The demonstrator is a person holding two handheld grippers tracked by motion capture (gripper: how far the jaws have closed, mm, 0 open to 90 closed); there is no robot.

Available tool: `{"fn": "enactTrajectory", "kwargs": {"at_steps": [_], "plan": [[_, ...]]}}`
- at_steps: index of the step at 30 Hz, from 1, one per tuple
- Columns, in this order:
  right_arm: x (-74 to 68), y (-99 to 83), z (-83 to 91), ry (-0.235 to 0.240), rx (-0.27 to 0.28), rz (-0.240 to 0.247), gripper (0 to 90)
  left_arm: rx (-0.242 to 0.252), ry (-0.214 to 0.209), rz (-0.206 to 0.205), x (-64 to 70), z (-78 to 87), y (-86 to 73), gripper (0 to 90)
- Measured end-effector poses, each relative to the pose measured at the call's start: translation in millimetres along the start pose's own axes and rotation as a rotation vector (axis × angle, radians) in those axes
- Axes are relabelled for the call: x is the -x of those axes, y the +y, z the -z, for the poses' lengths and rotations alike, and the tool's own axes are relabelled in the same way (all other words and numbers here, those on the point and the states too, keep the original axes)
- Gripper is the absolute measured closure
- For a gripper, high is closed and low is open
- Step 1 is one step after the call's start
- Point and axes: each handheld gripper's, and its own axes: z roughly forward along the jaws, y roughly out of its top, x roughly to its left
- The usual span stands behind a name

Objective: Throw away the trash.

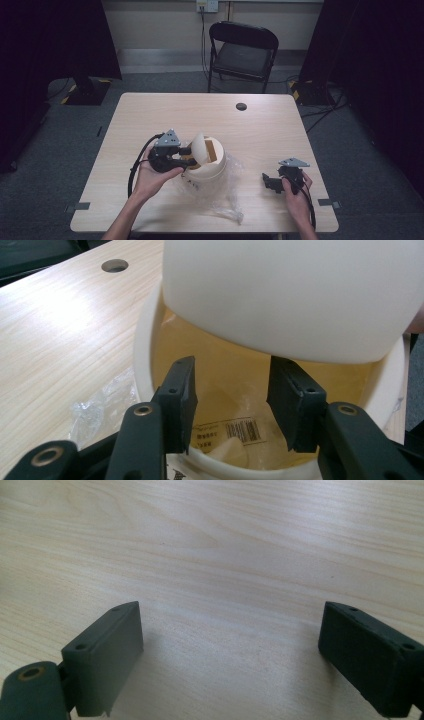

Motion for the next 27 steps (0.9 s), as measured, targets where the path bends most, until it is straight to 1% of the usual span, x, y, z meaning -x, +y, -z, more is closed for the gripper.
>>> {"fn": "enactTrajectory", "kwargs": {"at_steps": [2,3,4,6,8,9,11,12,13,14,15,16,18,20,23,24,26,27], "plan": [[0.0,0.0,0.0,0.000,0.000,0.000,10.0,-0.003,0.012,-0.008,-0.3,1.3,-0.2,53.9],[0.0,0.0,0.0,0.000,0.000,0.000,10.0,0.004,0.005,0.005,-0.1,1.6,-0.7,52.8],[0.0,0.0,0.0,0.000,0.000,0.000,10.0,0.010,0.003,0.002,-0.6,2.6,-0.9,52.4],[0.0,0.0,0.0,0.000,0.000,0.000,10.0,0.018,0.017,0.007,0.1,5.5,-0.9,50.3],[0.0,0.0,0.0,0.000,0.000,0.000,10.0,0.023,0.032,-0.009,1.4,7.4,-0.9,49.4],[0.0,0.0,0.0,0.000,0.000,0.000,10.0,0.026,0.028,-0.007,2.3,7.9,-1.0,48.1],[0.0,0.0,0.0,0.000,0.000,0.000,10.0,0.034,0.038,-0.009,2.8,10.0,-1.6,45.4],[0.0,0.0,0.0,0.000,0.000,0.000,10.0,0.035,0.037,-0.009,2.4,11.5,-1.9,45.4],[0.0,0.0,0.0,0.000,0.000,0.000,9.9,0.046,0.029,-0.011,2.0,13.7,-2.9,46.8],[0.0,0.0,0.0,0.000,0.000,0.000,10.0,0.049,0.029,-0.018,2.0,15.6,-3.4,51.5],[0.0,0.0,0.0,0.000,0.000,0.000,10.0,0.055,0.035,-0.015,2.0,18.0,-4.1,52.2],[0.0,0.0,0.0,0.000,0.000,0.000,10.0,0.066,0.034,-0.012,1.5,19.3,-4.6,51.4],[0.0,0.0,0.0,0.000,0.000,0.000,10.0,0.069,0.042,-0.006,-0.4,22.6,-5.4,48.5],[0.0,0.0,0.0,0.000,0.000,0.000,10.0,0.070,0.053,0.013,-2.8,25.3,-6.7,43.3],[0.0,0.0,0.0,0.000,0.000,0.000,10.0,0.077,0.045,0.023,-6.2,29.6,-9.6,38.1],[0.0,0.0,0.0,0.000,0.000,0.000,10.0,0.077,0.054,0.024,-7.1,31.6,-11.0,37.2],[0.0,0.0,0.0,0.000,0.000,0.000,10.0,0.090,0.052,0.036,-9.1,34.2,-13.5,35.3],[0.0,0.0,0.0,0.000,0.000,0.000,10.0,0.088,0.062,0.039,-10.5,36.1,-14.5,34.9]]}}
